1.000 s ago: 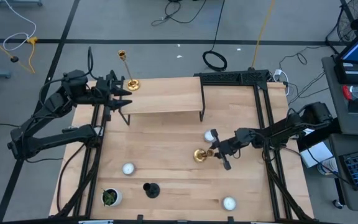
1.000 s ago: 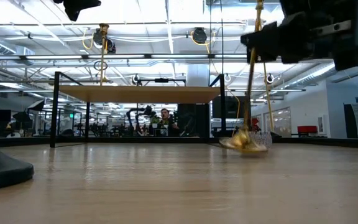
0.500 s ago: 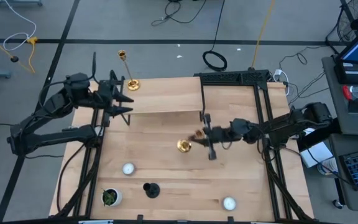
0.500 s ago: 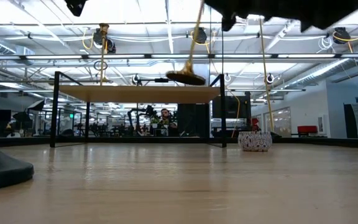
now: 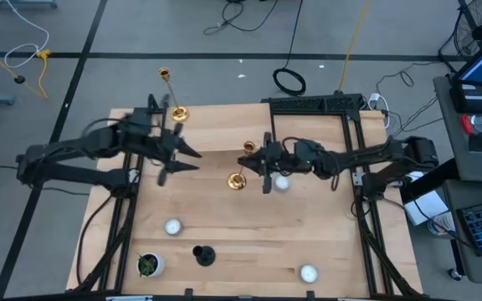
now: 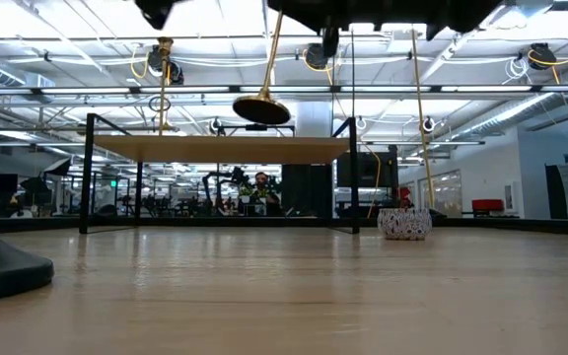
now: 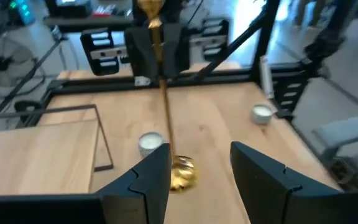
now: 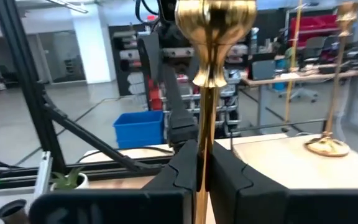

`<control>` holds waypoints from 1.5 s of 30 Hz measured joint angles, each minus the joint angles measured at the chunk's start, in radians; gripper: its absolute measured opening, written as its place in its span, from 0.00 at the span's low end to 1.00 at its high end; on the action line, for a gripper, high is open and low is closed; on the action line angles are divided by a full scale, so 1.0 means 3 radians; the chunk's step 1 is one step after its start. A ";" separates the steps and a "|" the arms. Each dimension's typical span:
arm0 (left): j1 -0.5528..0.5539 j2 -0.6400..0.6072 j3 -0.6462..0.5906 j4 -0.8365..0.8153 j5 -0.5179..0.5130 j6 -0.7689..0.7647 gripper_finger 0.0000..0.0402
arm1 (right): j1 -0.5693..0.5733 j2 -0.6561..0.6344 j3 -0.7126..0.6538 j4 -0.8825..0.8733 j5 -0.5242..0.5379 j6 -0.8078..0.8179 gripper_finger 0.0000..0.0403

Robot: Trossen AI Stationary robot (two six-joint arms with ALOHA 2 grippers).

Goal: Pick & Place candle stick holders
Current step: Put the gold candle holder on the shelf

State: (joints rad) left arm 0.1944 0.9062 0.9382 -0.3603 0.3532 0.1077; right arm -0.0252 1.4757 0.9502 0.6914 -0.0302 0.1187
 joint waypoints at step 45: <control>-0.0265 0.1581 -0.0004 0.1621 -0.0395 -0.0392 0.04 | -0.0040 0.0084 0.0038 0.0025 -0.0076 -0.0730 0.27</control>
State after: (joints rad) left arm 0.1150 1.3805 0.9371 0.1262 0.2348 -0.0100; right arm -0.0372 1.5009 0.9615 0.6989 -0.0530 -0.1004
